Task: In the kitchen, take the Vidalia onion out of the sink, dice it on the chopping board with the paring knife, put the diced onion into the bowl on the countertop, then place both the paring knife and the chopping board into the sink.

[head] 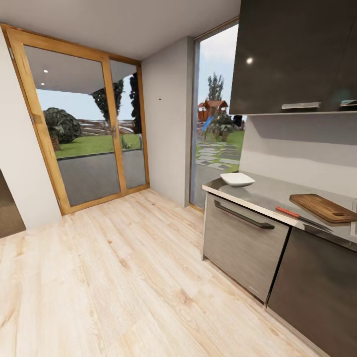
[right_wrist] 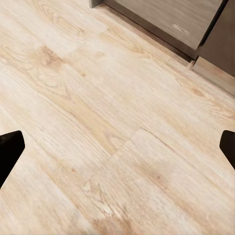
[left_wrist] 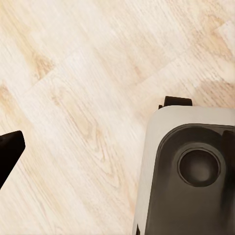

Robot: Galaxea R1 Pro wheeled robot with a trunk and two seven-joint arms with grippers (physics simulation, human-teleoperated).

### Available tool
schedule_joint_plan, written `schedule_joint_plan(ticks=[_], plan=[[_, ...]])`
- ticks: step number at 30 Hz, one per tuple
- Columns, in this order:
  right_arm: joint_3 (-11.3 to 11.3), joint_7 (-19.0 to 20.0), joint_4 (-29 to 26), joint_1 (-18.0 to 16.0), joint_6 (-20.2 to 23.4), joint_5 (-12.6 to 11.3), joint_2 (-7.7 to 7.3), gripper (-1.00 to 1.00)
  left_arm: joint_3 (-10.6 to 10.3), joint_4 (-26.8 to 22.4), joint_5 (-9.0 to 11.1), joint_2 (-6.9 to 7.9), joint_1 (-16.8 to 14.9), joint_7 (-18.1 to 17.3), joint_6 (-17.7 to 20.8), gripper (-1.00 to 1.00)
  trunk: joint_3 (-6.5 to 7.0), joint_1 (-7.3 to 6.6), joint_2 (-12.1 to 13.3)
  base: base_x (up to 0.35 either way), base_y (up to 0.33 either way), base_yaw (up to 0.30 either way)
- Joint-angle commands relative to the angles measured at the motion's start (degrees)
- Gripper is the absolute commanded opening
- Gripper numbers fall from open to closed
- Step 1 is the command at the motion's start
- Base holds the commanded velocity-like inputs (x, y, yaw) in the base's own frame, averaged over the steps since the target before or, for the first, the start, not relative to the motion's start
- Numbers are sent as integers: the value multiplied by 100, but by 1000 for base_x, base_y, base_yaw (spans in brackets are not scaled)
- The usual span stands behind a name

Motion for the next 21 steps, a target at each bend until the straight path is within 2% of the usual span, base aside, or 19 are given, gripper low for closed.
schedule_joint_plan(ticks=[1, 21], plan=[[3, -22, 0, -3, -11, 3, 1, 100, 0, 23, 29, 0, -9, -5, -43, 100, -6, 0, -3, 0, 0, 0], [3, -22, 43, -2, -12, 3, 1, 100, 0, 23, 31, -3, -9, -4, -43, 100, -6, 0, -3, 0, 0, 0]])
